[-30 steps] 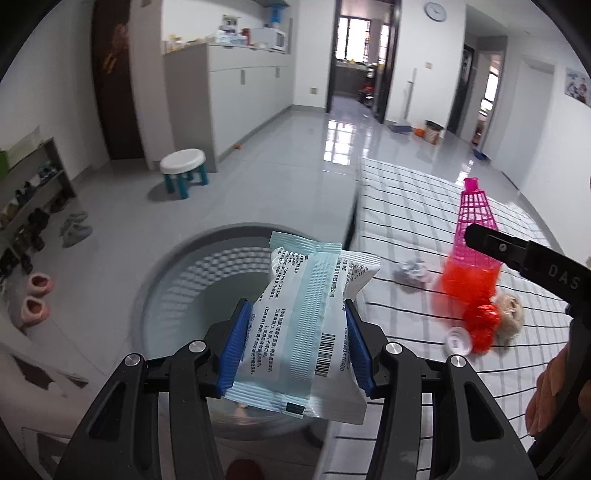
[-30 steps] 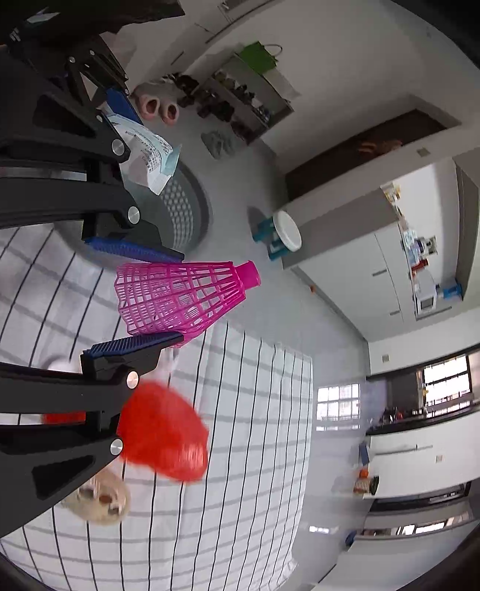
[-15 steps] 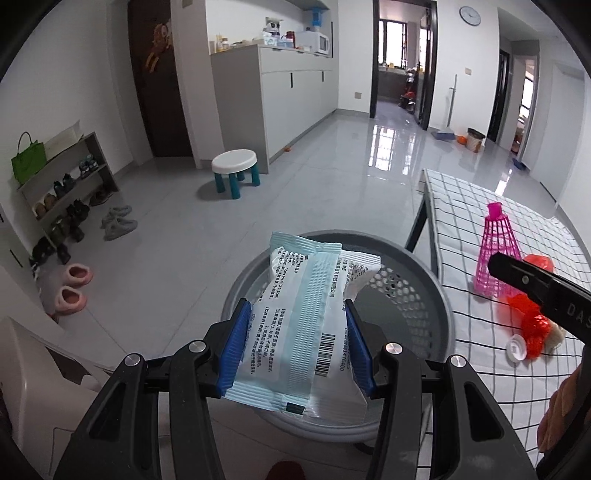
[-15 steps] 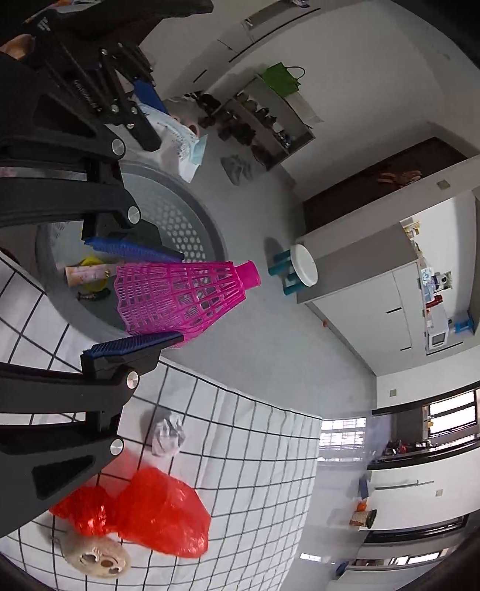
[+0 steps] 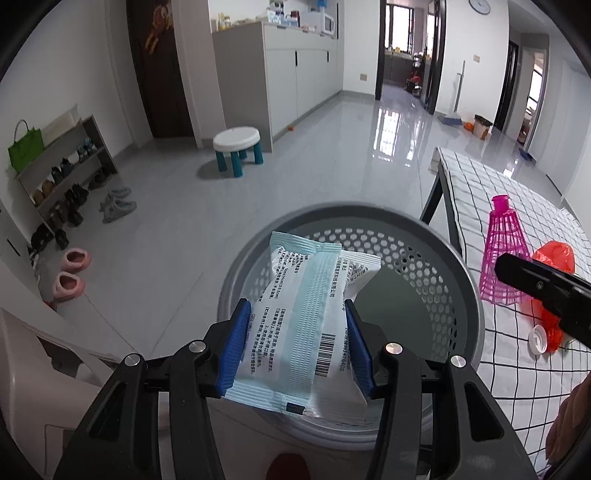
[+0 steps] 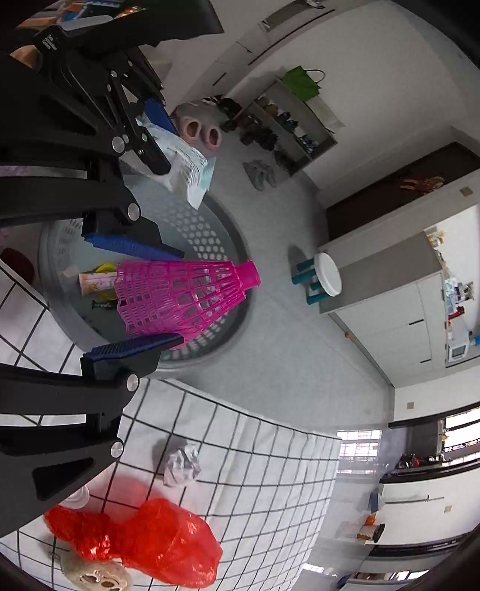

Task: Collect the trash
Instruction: 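Open both grippers to drop the wrapper and shuttlecock into the basket, then move both open grippers away from the basket back over the mat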

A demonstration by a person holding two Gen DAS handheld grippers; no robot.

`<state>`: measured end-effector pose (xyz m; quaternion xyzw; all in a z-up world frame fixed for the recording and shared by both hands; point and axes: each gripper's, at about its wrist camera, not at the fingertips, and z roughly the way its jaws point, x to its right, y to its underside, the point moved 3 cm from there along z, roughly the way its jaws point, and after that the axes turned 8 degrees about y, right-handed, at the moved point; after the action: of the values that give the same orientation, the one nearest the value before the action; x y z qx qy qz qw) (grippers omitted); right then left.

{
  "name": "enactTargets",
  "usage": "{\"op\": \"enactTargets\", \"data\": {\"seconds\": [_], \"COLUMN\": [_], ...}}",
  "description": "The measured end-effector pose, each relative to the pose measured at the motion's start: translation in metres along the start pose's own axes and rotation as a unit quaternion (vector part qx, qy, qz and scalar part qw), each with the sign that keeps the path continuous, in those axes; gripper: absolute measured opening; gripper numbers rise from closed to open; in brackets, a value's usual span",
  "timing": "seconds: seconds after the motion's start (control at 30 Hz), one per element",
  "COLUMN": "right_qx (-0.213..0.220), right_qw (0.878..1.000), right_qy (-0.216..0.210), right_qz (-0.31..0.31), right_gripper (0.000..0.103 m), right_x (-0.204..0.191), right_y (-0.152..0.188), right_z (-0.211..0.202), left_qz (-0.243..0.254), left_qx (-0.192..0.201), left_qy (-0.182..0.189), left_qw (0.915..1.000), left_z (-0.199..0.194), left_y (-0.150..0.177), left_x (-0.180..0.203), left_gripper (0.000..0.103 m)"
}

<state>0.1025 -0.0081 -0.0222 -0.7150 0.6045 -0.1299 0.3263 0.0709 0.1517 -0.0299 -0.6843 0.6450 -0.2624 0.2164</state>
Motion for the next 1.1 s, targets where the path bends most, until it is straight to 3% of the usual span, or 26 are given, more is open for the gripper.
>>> {"op": "enactTargets", "data": {"seconds": [0.33,0.57,0.8,1.1], "right_qx": [-0.043,-0.047,-0.038,-0.034], "right_qw": [0.999,0.998,0.999,0.999], "right_qy": [-0.003,-0.002,0.0,0.002], "right_qz": [-0.029,-0.029,-0.022,-0.018], "right_gripper": [0.039,0.041,0.062,0.062], "right_x": [-0.016,-0.017,-0.016,-0.014], "right_y": [0.008,0.007,0.006,0.006], "right_z": [0.03,0.035,0.033,0.031], "left_qz": [-0.002,-0.006,-0.008,-0.015], "left_qx": [-0.018,-0.014,-0.007,-0.004], "left_qy": [-0.009,-0.009,-0.013,-0.015], "left_qw": [0.9998,0.9998,0.9999,0.9998], "left_z": [0.012,0.009,0.005,0.003], "left_y": [0.008,0.006,0.006,0.005], "left_x": [-0.004,-0.006,-0.008,-0.013], "left_gripper": [0.049,0.056,0.07,0.074]}}
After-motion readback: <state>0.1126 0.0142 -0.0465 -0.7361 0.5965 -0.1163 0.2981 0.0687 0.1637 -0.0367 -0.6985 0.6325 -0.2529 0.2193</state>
